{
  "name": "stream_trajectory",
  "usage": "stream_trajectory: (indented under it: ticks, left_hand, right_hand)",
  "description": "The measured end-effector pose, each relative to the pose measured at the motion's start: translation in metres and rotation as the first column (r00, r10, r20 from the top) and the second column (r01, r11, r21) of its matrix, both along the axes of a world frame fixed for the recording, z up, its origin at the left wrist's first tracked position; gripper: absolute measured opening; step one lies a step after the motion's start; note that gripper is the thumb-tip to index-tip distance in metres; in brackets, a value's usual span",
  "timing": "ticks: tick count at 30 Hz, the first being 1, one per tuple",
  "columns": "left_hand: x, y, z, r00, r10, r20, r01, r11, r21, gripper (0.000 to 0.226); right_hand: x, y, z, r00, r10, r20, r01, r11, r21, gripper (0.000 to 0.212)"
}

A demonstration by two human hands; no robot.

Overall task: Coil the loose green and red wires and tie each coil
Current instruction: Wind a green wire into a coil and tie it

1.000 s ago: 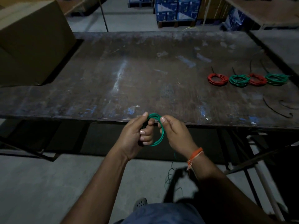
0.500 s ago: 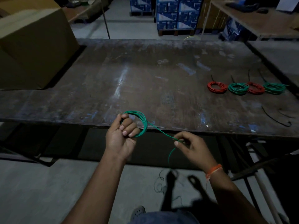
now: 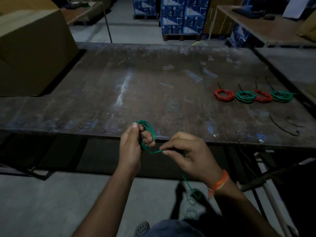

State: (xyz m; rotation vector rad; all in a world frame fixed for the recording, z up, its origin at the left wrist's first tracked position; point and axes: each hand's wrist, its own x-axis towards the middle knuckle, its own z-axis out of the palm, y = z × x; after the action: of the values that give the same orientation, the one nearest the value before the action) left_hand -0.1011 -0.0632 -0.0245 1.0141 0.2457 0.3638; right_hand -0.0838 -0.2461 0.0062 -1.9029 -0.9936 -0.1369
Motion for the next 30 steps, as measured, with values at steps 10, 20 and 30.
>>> stream_trajectory:
  ticks: [10,20,30]
  left_hand:
    - [-0.013,-0.012,0.014,0.974,-0.217,-0.061,0.226,0.949,0.222,0.033]
    - [-0.02,-0.004,0.014,0.904,-0.425,-0.052,0.427,0.887,0.174,0.031]
    - [-0.018,-0.01,0.02,0.822,-0.565,0.075,0.57,0.814,-0.11,0.025]
  right_hand:
    - [0.03,0.025,0.04,0.991,0.11,0.07,-0.104,0.991,-0.086,0.019]
    - [0.04,0.014,0.013,0.992,-0.065,-0.11,0.064,0.998,-0.012,0.012]
    - [0.016,0.02,-0.024,0.858,0.025,-0.512,0.075,0.982,0.173,0.046]
